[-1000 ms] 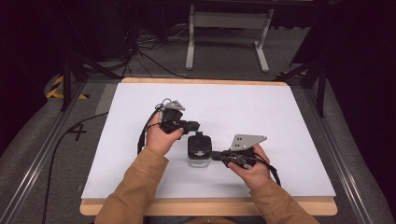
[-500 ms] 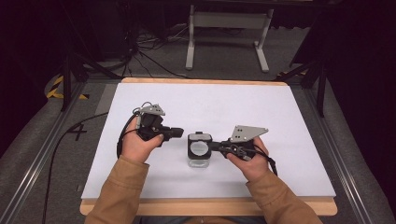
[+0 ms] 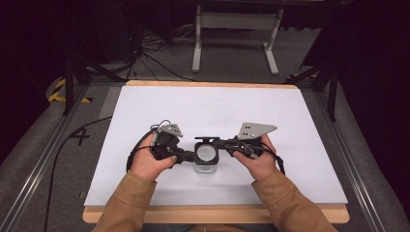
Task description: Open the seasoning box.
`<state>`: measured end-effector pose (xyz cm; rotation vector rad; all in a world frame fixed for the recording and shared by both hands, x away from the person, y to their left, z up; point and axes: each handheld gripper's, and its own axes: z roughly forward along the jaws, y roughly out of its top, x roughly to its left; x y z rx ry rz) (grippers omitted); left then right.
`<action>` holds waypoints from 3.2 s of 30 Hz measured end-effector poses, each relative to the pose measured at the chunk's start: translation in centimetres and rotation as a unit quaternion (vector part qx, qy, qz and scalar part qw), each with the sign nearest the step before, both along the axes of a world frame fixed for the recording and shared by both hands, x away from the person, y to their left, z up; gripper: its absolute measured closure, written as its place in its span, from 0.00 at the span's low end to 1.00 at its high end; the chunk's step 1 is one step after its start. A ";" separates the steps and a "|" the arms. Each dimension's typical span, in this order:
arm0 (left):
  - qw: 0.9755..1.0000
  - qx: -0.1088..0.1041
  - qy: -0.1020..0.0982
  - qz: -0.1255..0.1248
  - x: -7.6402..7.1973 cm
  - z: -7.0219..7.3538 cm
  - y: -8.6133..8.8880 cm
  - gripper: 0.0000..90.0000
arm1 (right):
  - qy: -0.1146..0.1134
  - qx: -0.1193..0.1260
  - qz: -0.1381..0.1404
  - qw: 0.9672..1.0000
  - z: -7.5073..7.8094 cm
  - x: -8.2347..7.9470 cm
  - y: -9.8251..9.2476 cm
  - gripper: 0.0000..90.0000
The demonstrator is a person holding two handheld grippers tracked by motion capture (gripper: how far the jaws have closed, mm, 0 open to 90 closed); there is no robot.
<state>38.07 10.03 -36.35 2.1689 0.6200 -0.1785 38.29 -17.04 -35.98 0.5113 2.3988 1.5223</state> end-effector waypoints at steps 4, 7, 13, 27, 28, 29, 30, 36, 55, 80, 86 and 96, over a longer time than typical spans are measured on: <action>1.000 0.001 -0.002 0.001 0.0 -0.8 -0.7 0.98 | -0.003 0.007 -0.007 1.000 0.0 0.5 -0.2 1.00; 1.000 0.005 0.006 0.002 0.0 -1.3 -0.9 0.99 | -0.004 0.012 -0.014 1.000 0.1 0.8 -0.3 1.00; 1.000 0.009 0.014 0.007 0.0 -1.6 -1.0 0.99 | -0.006 0.020 -0.020 1.000 -0.1 1.3 -0.3 1.00; 0.999 0.010 0.039 0.007 0.2 -1.9 -0.9 0.99 | -0.017 0.030 -0.047 0.998 -0.7 2.6 -0.4 1.00; 0.999 0.012 0.039 0.006 0.2 -1.9 -0.9 0.99 | -0.016 0.033 -0.048 0.998 -0.7 2.7 -0.4 1.00; 0.999 0.012 0.038 0.006 0.2 -1.9 -1.0 0.99 | -0.018 0.031 -0.050 0.998 -0.8 2.7 -0.4 1.00; 0.999 0.012 0.038 0.007 0.1 -1.9 -1.0 0.99 | -0.017 0.031 -0.051 0.998 -0.8 2.8 -0.4 1.00; 0.999 0.016 0.038 0.004 0.0 -1.8 -1.2 0.98 | -0.020 0.032 -0.060 0.997 -0.9 2.9 -0.2 1.00; 1.000 -0.003 -0.002 0.030 -0.4 0.5 0.7 0.90 | -0.024 0.038 -0.060 0.997 0.8 1.9 -1.7 0.92; 0.990 -0.004 -0.047 0.133 2.2 2.4 6.6 0.76 | 0.009 0.023 -0.191 0.981 2.0 2.0 -11.9 0.75; 0.987 0.012 -0.049 0.155 3.4 1.7 7.5 0.74 | 0.023 0.016 -0.225 0.974 1.7 2.1 -14.3 0.69; 0.982 0.036 -0.041 0.183 5.3 -1.1 8.8 0.71 | 0.067 -0.021 -0.280 0.958 -0.9 3.8 -17.6 0.62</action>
